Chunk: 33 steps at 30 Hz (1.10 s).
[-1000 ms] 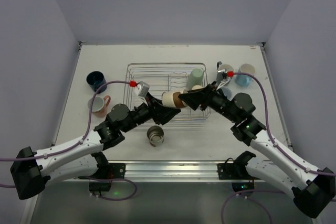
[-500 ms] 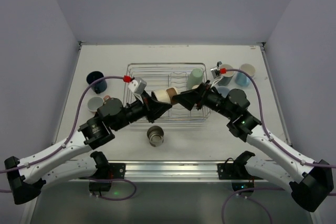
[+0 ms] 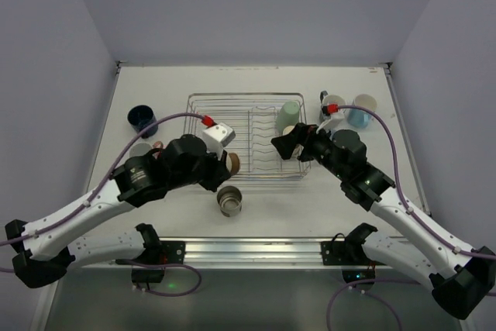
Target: Unload the cups from the dish rack
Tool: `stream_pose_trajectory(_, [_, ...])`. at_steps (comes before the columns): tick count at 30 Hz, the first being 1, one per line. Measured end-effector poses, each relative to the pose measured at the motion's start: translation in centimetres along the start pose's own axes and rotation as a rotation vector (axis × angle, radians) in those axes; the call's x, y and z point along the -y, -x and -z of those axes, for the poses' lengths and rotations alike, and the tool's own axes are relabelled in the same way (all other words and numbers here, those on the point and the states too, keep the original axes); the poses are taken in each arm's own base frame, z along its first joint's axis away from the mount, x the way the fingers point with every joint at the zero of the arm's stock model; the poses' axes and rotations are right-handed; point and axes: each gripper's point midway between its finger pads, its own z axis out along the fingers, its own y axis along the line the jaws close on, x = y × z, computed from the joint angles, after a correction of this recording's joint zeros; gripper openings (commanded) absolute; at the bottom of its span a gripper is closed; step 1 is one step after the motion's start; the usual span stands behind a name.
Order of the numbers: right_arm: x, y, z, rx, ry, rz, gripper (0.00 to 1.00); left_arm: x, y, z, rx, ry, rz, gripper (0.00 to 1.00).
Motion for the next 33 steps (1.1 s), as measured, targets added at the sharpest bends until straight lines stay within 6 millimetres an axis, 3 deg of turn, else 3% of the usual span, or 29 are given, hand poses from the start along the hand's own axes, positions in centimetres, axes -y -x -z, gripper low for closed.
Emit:
stream_pose_trajectory(2, [0.5,-0.1,0.0,-0.002,-0.024,0.014,0.99,0.2,-2.5,-1.3,-0.104,0.017,-0.033,0.0])
stream_pose_trajectory(6, [1.3,-0.3,0.0,-0.007,-0.056,0.033,0.99,1.1,-5.5,-2.8,-0.227,0.027,-0.097,0.0])
stream_pose_trajectory(21, [3.2,0.1,0.1,0.019,-0.134,0.072,0.99,0.1,-10.1,-6.0,-0.445,0.133,-0.195,0.0])
stream_pose_trajectory(33, [3.7,0.0,0.0,0.016,-0.151,0.075,0.99,0.2,-8.8,-5.4,-0.472,0.179,-0.252,0.0])
